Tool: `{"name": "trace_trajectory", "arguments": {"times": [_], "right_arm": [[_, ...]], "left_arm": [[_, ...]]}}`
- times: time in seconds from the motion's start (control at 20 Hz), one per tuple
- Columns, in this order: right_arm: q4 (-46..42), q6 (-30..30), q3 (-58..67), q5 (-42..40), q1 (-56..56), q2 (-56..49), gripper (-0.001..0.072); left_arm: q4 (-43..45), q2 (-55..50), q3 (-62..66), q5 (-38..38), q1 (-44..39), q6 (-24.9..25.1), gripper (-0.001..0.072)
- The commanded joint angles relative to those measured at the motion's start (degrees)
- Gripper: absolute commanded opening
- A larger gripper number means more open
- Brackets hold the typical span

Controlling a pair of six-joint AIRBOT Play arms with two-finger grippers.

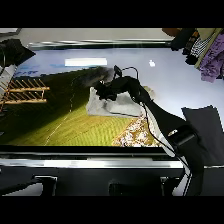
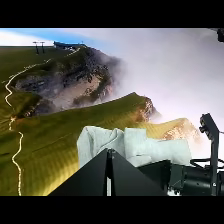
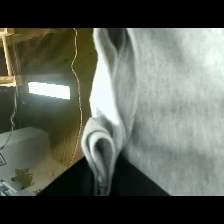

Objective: Fold the clothes and pants, and hang the long-sleeved shirts on hangers.

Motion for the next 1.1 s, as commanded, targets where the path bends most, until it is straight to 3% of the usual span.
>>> {"name": "trace_trajectory", "arguments": {"times": [0.0,0.05,0.2,0.3,0.45,0.75,1.05], "right_arm": [[0.76,0.02,0.02,2.01,0.13,-1.25,0.0177],[1.38,0.00,0.02,2.93,0.13,-1.22,0.0245],[5.09,-1.22,0.02,6.36,0.13,-0.09,0.0556],[5.05,-2.69,0.02,7.21,-0.20,2.05,0.0665],[3.72,-5.60,0.02,1.81,-5.14,6.47,0.0664],[2.29,-19.04,-1.05,-26.69,-27.78,9.53,0.0662],[6.34,-29.49,-14.03,-26.99,-37.27,7.78,0.0654]], "left_arm": [[0.09,0.02,-0.02,-0.15,0.11,0.07,0.0017],[0.09,0.02,-0.02,-0.15,0.11,0.04,0.0017],[0.09,0.02,-0.02,-0.15,0.11,0.04,0.0017],[0.09,0.02,-0.02,-0.15,0.11,0.04,0.0017],[0.07,0.02,-0.02,-0.15,0.11,0.02,0.0017],[0.07,0.02,-0.02,-0.63,0.11,0.04,0.0017],[0.09,0.02,-0.02,-2.36,0.13,0.07,0.0018]]}}
